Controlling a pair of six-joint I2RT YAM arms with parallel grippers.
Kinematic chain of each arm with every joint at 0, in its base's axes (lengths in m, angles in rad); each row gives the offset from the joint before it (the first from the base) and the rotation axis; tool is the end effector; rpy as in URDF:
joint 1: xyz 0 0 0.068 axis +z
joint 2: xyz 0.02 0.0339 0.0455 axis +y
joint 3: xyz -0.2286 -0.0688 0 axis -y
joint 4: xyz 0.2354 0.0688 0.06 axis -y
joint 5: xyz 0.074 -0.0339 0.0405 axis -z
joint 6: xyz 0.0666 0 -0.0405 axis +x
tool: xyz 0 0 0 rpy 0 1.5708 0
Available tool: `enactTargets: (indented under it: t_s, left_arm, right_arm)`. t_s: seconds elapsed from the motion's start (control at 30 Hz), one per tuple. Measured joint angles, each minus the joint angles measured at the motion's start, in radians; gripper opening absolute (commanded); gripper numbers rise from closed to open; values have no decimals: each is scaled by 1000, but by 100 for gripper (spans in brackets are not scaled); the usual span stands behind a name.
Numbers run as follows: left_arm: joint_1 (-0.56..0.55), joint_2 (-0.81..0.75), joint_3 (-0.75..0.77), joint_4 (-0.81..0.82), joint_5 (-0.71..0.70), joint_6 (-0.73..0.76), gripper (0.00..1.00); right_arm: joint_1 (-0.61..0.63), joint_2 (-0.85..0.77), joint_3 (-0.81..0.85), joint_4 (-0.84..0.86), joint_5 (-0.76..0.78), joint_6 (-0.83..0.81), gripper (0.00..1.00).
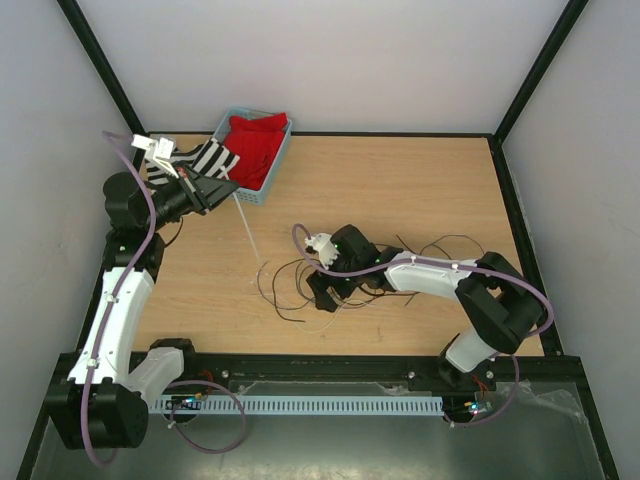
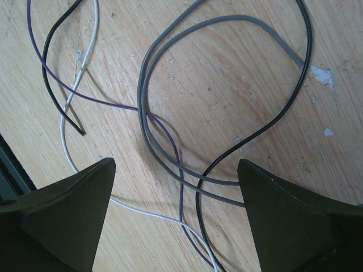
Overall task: Zip-tie the wires
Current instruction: Tie the cable at the center of the board.
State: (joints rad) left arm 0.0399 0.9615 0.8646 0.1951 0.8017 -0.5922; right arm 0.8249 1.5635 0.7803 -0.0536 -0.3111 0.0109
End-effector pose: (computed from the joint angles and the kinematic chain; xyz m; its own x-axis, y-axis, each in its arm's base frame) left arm 0.2507 -0.0379 0.3497 -0.3021 -0.4006 -0.8650 0.6245 0.6024 -0.4970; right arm 0.2019 0.2485 0.1165 -0.5130 -0.5399 -0.6673 -0.8328 0.5014 0.2346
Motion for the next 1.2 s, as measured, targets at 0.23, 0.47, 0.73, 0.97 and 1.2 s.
enactTargets:
  t_s: [0.23,0.47,0.73,0.97,1.2]
  left_arm:
    - [0,0,0,0,3,0,0]
    - [0,0,0,0,8,0,0]
    - [0,0,-2,0,10,0,0]
    - [0,0,-13,0,14,0,0]
    - [0,-1,-14,-1,19,0,0]
  right_arm:
    - [0,-2,-6,-17,-35,-13,100]
    - [0,-21,-27,-20,-72,-34,99]
    - [34,-24,-33,-21,-80,-65,99]
    - [95,-26,-33,-26,-65,-81,99]
    - [159,-31,-33,-38,10,-91,99]
